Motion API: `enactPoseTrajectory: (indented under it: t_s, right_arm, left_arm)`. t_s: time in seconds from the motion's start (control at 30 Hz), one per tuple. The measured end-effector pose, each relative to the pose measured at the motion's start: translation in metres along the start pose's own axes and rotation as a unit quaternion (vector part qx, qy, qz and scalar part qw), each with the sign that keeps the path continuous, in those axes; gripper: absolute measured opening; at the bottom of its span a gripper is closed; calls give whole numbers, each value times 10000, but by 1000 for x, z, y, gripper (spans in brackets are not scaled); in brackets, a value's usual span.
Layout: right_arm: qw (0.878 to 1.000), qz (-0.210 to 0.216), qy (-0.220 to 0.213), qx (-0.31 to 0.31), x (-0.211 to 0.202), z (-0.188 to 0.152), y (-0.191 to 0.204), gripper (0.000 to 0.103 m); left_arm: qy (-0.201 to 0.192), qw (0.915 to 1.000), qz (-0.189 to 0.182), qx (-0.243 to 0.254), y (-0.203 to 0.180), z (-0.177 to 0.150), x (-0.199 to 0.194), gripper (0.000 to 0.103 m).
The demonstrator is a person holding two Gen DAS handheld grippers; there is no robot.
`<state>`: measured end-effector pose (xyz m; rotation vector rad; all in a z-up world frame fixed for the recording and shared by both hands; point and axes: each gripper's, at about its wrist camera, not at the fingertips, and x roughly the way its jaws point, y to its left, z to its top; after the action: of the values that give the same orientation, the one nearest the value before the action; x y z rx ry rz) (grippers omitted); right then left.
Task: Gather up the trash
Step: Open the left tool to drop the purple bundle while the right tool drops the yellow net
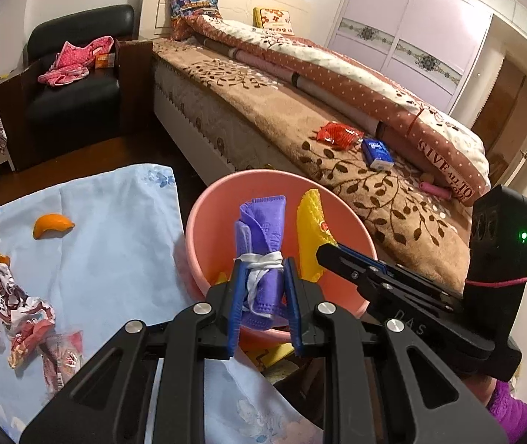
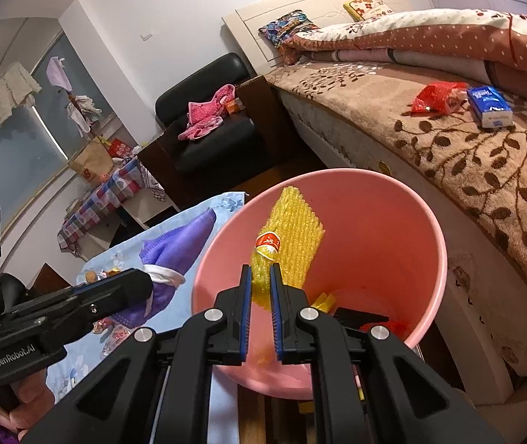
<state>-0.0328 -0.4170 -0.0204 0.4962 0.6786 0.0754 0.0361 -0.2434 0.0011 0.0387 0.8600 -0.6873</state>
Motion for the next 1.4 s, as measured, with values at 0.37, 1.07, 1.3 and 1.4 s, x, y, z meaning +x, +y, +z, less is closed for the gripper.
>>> enactPoseTrajectory:
  t_s: [0.37,1.07,1.3,1.4]
  right_arm:
    - [9999,-14,81,126,6,-5,-13,9]
    - [9993,-198,120,284,14,-9,-20,36]
    - [9994,-195,74,285,9,-9,-18,44]
    - [9994,-178,74,271,8,-9,-15,44]
  left_arm:
    - [179,9998,56,19,-1,-1,18,21]
    - [314,9994,-12,-110,6,-4,21,39]
    - [284,9993,49,-232,14,-8,11,40]
    - [222,9993,96,-299,20,-9,3,40]
